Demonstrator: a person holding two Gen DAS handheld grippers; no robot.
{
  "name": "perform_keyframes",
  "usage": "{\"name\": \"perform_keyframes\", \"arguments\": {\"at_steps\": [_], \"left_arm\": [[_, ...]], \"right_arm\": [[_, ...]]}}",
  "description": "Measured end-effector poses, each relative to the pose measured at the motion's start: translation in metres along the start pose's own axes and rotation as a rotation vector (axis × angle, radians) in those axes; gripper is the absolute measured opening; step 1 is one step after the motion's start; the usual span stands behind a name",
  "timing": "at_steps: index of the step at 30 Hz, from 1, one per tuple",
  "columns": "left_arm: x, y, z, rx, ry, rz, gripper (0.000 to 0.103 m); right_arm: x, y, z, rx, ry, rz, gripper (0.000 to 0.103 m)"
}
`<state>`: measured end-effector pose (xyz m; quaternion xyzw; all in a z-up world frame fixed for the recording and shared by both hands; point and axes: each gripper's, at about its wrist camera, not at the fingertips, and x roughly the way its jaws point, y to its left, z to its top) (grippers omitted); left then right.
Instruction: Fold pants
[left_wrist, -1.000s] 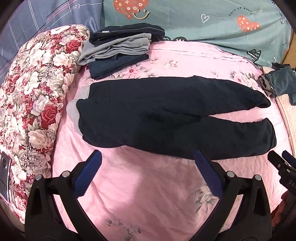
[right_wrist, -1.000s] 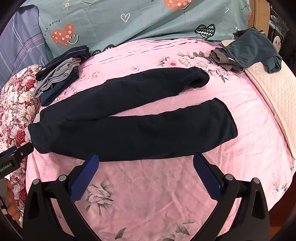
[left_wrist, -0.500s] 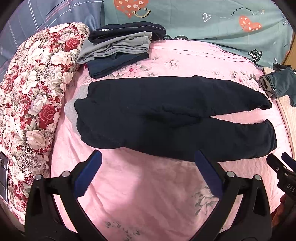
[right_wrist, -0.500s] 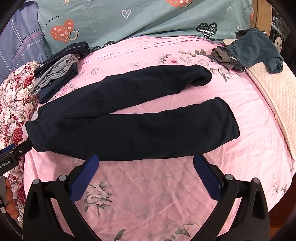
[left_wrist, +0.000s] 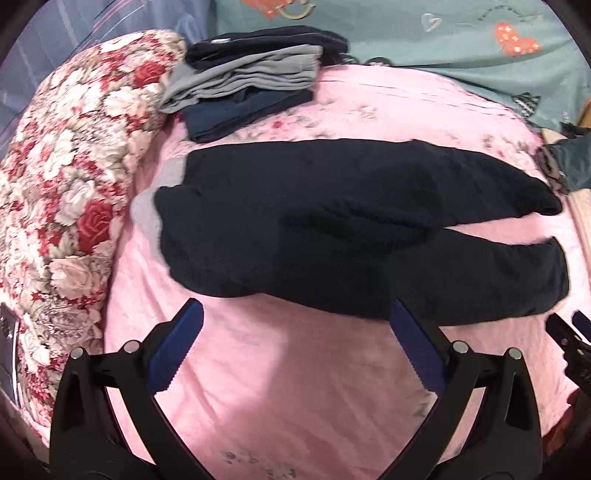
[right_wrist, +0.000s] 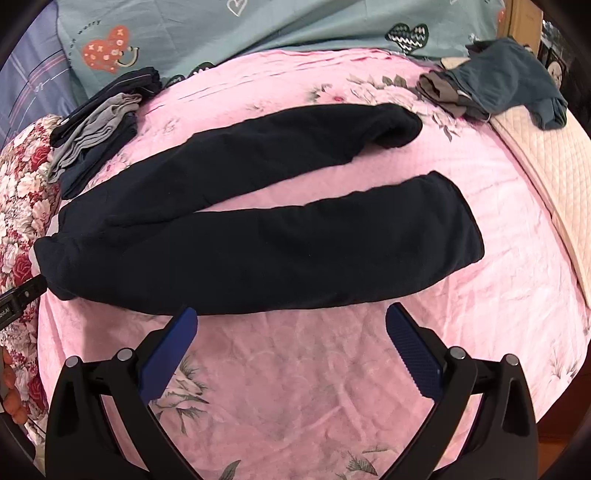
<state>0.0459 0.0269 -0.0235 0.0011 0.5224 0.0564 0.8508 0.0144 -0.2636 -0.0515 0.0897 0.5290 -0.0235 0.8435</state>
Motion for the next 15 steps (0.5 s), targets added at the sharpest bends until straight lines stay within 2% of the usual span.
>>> {"name": "perform_keyframes", "arguments": {"at_steps": [7,15], "left_arm": [[0.011,0.016,0.007,-0.034,0.017,0.029,0.101],[0.02,0.018,0.012,-0.04,0.029,0.028,0.101]], "right_arm": [[0.008,-0.001,0.005,-0.008,0.007,-0.009,0.102],[0.014,-0.012,0.011,0.013,0.009,-0.032,0.102]]}}
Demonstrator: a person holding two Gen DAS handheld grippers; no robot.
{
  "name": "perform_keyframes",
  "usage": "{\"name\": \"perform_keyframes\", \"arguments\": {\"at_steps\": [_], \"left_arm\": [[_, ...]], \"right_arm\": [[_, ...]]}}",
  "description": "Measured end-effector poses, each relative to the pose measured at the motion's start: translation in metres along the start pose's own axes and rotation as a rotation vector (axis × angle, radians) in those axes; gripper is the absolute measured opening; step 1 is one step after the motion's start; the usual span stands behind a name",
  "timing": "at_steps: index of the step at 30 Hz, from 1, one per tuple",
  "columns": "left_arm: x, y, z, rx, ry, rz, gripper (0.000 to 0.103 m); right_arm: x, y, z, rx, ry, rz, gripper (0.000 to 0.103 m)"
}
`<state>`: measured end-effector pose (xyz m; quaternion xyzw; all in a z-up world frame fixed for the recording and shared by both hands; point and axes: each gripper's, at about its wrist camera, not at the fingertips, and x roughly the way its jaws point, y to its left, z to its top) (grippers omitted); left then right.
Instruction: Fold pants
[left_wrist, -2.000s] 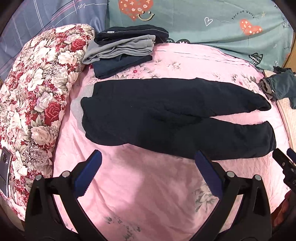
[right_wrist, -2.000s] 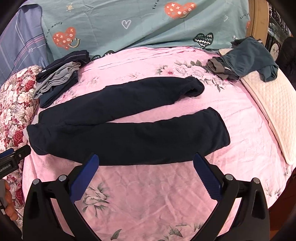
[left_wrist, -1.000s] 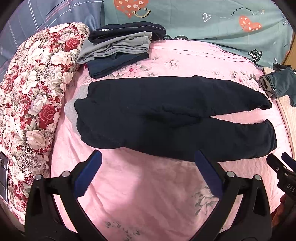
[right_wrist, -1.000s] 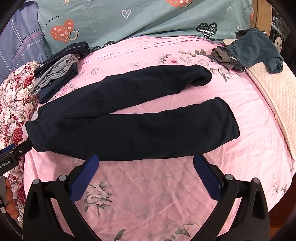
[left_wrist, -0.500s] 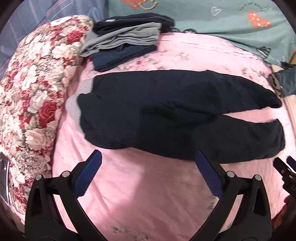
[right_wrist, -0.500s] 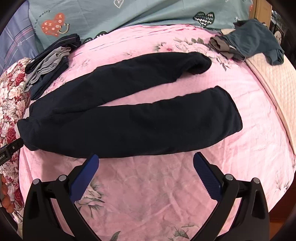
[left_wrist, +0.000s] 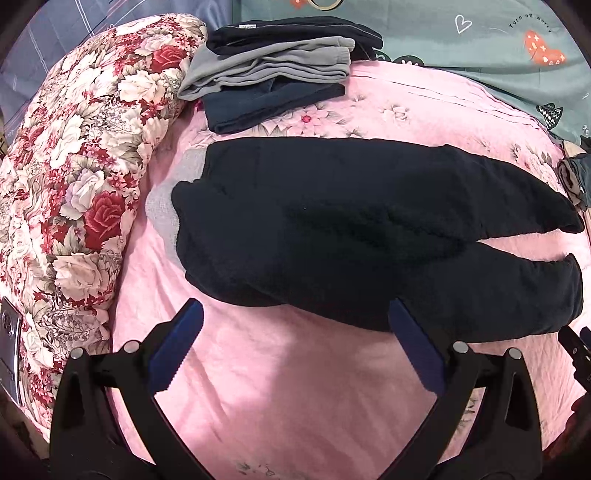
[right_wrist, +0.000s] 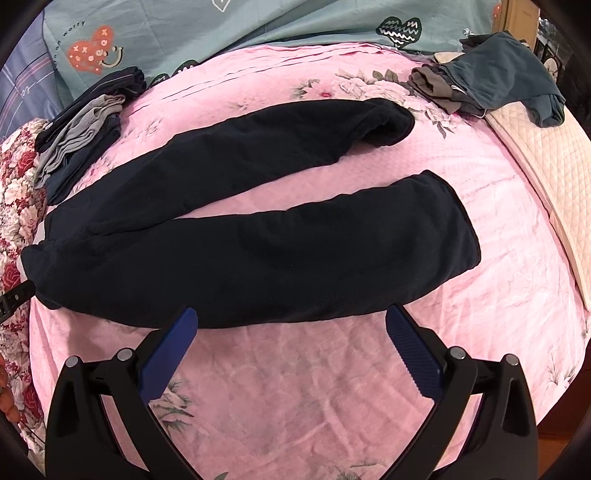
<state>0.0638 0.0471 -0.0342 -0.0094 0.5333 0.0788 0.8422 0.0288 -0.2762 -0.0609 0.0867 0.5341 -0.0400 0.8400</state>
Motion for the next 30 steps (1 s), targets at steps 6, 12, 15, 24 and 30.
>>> {"name": "perform_keyframes", "arguments": {"at_steps": [6,12,15,24,30], "left_arm": [[0.003,-0.005,0.002,0.018,0.004,-0.008,0.101],[0.019,0.049,0.025,-0.021,-0.046,0.02,0.101],[0.042,0.103,0.037,-0.108,-0.101,0.113,0.101],[0.122,0.097,0.054,-0.123,0.107,-0.063,0.041],[0.088,0.074,0.05,-0.082,0.076,0.037,0.029]], "right_arm": [[0.001,-0.016,0.003,0.016,-0.032,-0.055,0.102],[0.016,-0.091,-0.01,0.249,0.033,-0.11,0.102],[0.022,-0.111,-0.013,0.313,0.041,-0.111,0.102],[0.046,-0.135,0.001,0.288,0.007,-0.219,0.102],[0.07,-0.143,0.03,0.235,0.012,-0.142,0.012]]}}
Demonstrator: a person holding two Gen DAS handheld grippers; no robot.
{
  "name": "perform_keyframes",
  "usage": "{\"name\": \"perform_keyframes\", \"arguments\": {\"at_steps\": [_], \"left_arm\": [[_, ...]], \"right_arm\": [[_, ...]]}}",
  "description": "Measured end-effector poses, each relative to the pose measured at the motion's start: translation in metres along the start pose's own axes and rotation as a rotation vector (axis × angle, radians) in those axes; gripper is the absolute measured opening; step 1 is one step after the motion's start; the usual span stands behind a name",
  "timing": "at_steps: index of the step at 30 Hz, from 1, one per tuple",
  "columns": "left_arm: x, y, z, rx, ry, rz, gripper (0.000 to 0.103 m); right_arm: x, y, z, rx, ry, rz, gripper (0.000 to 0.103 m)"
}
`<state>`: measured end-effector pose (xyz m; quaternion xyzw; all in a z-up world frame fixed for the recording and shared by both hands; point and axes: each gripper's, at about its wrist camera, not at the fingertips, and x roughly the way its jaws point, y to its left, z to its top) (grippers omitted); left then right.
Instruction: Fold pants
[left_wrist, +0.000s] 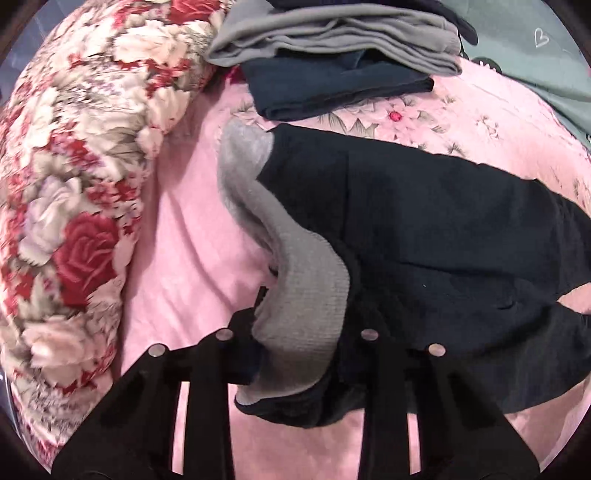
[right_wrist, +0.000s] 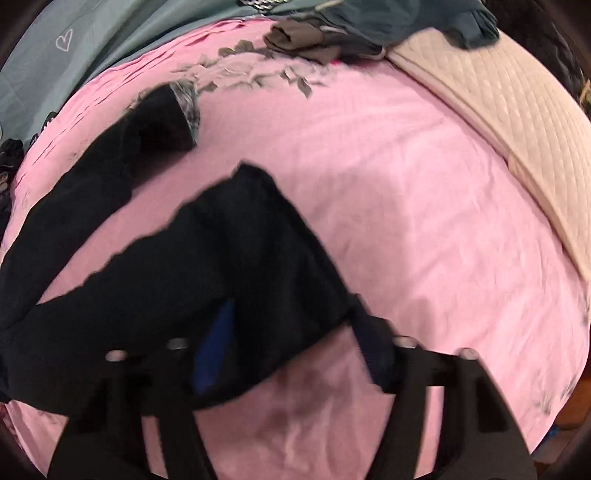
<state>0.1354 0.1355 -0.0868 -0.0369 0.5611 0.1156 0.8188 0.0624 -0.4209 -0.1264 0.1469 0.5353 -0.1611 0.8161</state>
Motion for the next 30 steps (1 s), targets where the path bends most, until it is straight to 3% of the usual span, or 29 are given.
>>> {"name": "perform_keyframes", "arguments": {"at_steps": [1,5,10,11,12,13,14,15,16,18,20,22,23,24,25,26,30], "left_arm": [[-0.005,0.004,-0.001,-0.009,0.005,-0.002,0.029],[-0.024,0.018,-0.004,-0.058,0.014,-0.013,0.028],[-0.07,0.013,-0.012,0.012,0.028,0.032,0.028],[-0.079,0.012,-0.014,0.024,0.022,0.026,0.028],[-0.092,0.012,-0.02,0.037,0.021,0.001,0.028],[-0.096,0.012,-0.023,0.043,0.033,-0.024,0.03],[-0.094,0.013,-0.024,0.053,0.048,-0.028,0.044],[-0.086,0.01,-0.03,0.092,0.069,0.036,0.054],[-0.076,0.01,-0.034,0.127,0.075,0.128,0.069],[-0.063,0.009,-0.042,0.164,0.091,0.226,0.068],[-0.069,0.019,-0.051,0.129,0.071,0.241,0.073],[-0.078,0.026,-0.056,0.096,0.051,0.218,0.078],[-0.079,0.026,-0.061,0.092,0.051,0.2,0.078],[-0.081,0.023,-0.068,0.109,0.055,0.173,0.078],[-0.081,0.018,-0.073,0.125,0.056,0.16,0.079],[-0.08,0.013,-0.081,0.143,0.059,0.146,0.079],[-0.064,-0.002,-0.102,0.135,0.099,0.101,0.079]], "right_arm": [[-0.003,0.001,0.003,-0.011,0.022,0.074,0.012],[-0.066,-0.017,0.015,-0.065,0.0,0.139,0.012],[-0.12,-0.053,0.02,-0.073,0.051,0.102,0.016],[-0.112,-0.06,0.021,-0.062,0.077,0.052,0.045],[-0.099,-0.065,0.019,-0.076,0.098,-0.071,0.081],[-0.089,-0.065,0.013,-0.093,0.112,-0.187,0.085],[-0.078,-0.065,0.011,-0.128,0.114,-0.286,0.085],[-0.075,-0.062,0.01,-0.145,0.085,-0.296,0.085],[-0.075,-0.061,0.01,-0.141,0.047,-0.269,0.085],[-0.072,-0.058,0.011,-0.125,0.009,-0.172,0.085],[-0.062,-0.045,0.014,-0.159,-0.014,-0.106,0.085],[-0.045,-0.033,0.019,-0.209,-0.001,-0.085,0.082],[-0.029,-0.025,0.018,-0.249,0.034,-0.098,0.061],[-0.011,-0.021,0.018,-0.264,0.084,-0.113,0.011],[0.002,-0.023,0.017,-0.236,0.151,-0.098,0.008],[0.001,-0.026,0.019,-0.207,0.143,-0.087,0.005],[-0.03,-0.04,0.04,-0.074,-0.031,-0.056,0.005]]}}
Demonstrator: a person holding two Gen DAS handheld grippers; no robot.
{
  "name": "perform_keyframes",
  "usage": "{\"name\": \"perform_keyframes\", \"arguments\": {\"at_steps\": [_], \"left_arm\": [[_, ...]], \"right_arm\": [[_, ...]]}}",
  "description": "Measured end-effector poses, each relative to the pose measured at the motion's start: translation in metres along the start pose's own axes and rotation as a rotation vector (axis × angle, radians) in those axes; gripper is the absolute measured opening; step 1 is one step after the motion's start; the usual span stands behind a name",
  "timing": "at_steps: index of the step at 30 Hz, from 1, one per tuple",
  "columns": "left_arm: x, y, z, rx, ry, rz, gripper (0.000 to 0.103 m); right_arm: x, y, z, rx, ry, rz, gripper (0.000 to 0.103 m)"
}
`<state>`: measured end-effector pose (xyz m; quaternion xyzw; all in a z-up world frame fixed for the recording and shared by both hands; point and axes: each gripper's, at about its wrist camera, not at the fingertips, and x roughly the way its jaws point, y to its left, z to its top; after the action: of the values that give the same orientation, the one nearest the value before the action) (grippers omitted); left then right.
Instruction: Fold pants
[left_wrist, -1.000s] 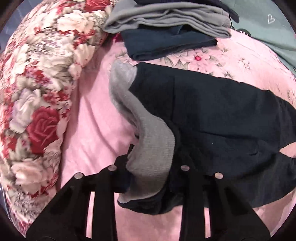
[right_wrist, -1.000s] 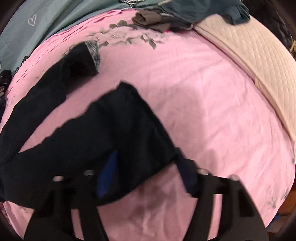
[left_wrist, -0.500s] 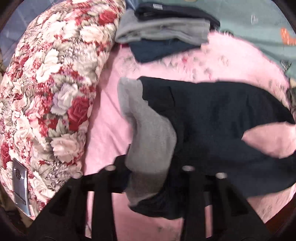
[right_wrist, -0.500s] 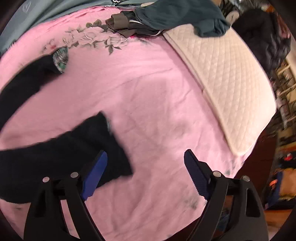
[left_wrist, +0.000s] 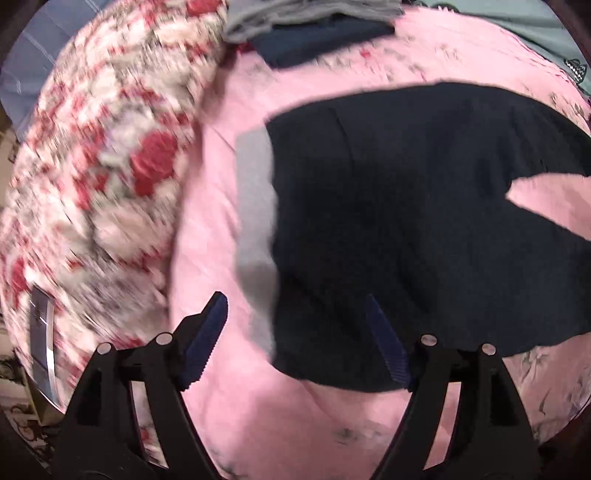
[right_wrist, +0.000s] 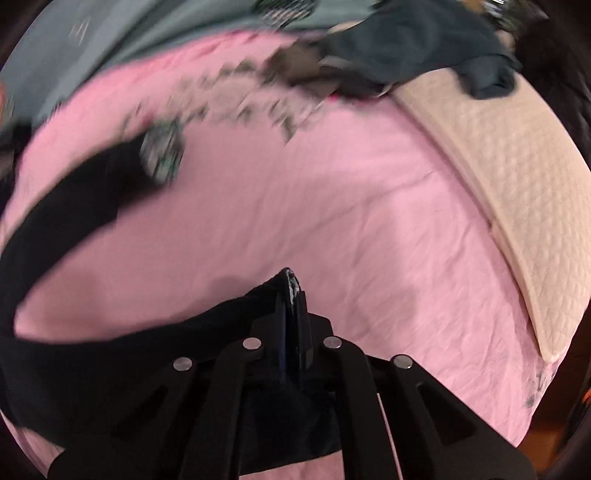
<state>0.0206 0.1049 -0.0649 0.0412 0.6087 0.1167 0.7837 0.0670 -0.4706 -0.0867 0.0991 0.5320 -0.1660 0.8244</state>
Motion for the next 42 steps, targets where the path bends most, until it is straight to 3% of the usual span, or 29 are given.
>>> {"name": "perform_keyframes", "arguments": {"at_steps": [1,2,3,4,5,6,7,11,13,18,19,20,21,22,23,24,26,28,29,30,31,33,35,38,42], "left_arm": [[0.003,-0.002,-0.003,-0.011,0.001,-0.005,0.079],[0.006,-0.003,-0.006,-0.02,-0.007,-0.01,0.079],[0.009,-0.005,-0.008,-0.028,-0.023,-0.003,0.079],[0.014,-0.006,-0.009,-0.03,-0.029,0.003,0.079],[0.019,-0.007,-0.01,-0.028,-0.025,0.001,0.079],[0.029,-0.009,-0.011,-0.027,-0.006,0.004,0.079],[0.032,-0.012,-0.011,-0.027,0.008,0.016,0.079],[0.026,-0.006,-0.007,-0.046,-0.01,-0.004,0.079],[0.015,0.0,0.001,-0.067,-0.042,-0.009,0.079],[0.002,0.003,0.025,-0.081,-0.117,0.04,0.079],[0.001,0.001,0.028,-0.079,-0.126,0.04,0.079],[0.0,-0.002,0.03,-0.079,-0.13,0.037,0.08],[0.001,-0.005,0.034,-0.079,-0.13,0.032,0.08],[0.002,-0.007,0.037,-0.079,-0.126,0.025,0.08],[0.005,-0.011,0.039,-0.076,-0.119,0.011,0.08],[0.008,-0.014,0.041,-0.072,-0.113,0.003,0.08],[0.015,-0.02,0.044,-0.053,-0.105,0.004,0.08],[0.026,-0.026,0.044,-0.024,-0.083,0.021,0.08],[0.033,-0.027,0.045,-0.016,-0.064,0.03,0.08],[0.036,-0.028,0.044,-0.016,-0.053,0.033,0.08],[0.041,-0.028,0.044,-0.015,-0.04,0.033,0.08],[0.049,-0.03,0.044,-0.006,-0.022,0.035,0.08],[0.054,-0.031,0.041,0.008,-0.017,0.045,0.08],[0.054,-0.031,0.042,0.016,-0.021,0.042,0.08],[0.047,-0.024,0.047,-0.001,-0.036,0.046,0.08]], "right_arm": [[0.002,-0.005,0.003,0.043,-0.016,-0.002,0.006],[0.01,-0.006,0.005,0.057,-0.008,-0.007,0.026],[0.029,0.004,0.004,0.003,0.057,-0.087,0.06],[0.041,0.014,0.0,-0.068,0.11,-0.155,0.061],[0.038,0.022,-0.002,-0.139,0.084,-0.187,0.061],[0.021,0.027,-0.002,-0.177,0.002,-0.219,0.062],[0.01,0.025,-0.003,-0.172,-0.038,-0.213,0.063],[-0.007,0.036,0.015,-0.176,-0.105,0.006,0.066],[-0.005,0.049,0.03,-0.172,-0.127,0.044,0.066],[0.007,0.074,0.066,-0.083,-0.144,0.251,0.065],[0.022,0.081,0.075,-0.083,-0.101,0.261,0.061],[0.03,0.085,0.077,-0.077,-0.06,0.284,0.027],[0.045,0.089,0.083,-0.055,0.026,0.347,0.011],[0.048,0.089,0.087,-0.04,0.044,0.34,0.011],[0.036,0.089,0.094,-0.054,-0.015,0.303,0.01],[0.007,0.087,0.101,-0.099,-0.127,0.298,0.01],[-0.04,0.086,0.103,-0.195,-0.269,0.31,0.01],[-0.078,0.085,0.085,-0.365,-0.402,0.251,0.013],[-0.081,0.086,0.073,-0.456,-0.435,0.191,0.022],[-0.072,0.087,0.057,-0.577,-0.42,0.102,0.05],[-0.053,0.085,0.045,-0.649,-0.356,-0.01,0.062],[-0.008,0.065,0.031,-0.672,-0.177,-0.182,0.064],[0.006,0.038,0.035,-0.544,-0.111,-0.147,0.064],[0.0,0.013,0.061,-0.276,-0.142,0.029,0.066],[0.027,0.047,0.093,-0.18,-0.099,0.166,0.067]]}}
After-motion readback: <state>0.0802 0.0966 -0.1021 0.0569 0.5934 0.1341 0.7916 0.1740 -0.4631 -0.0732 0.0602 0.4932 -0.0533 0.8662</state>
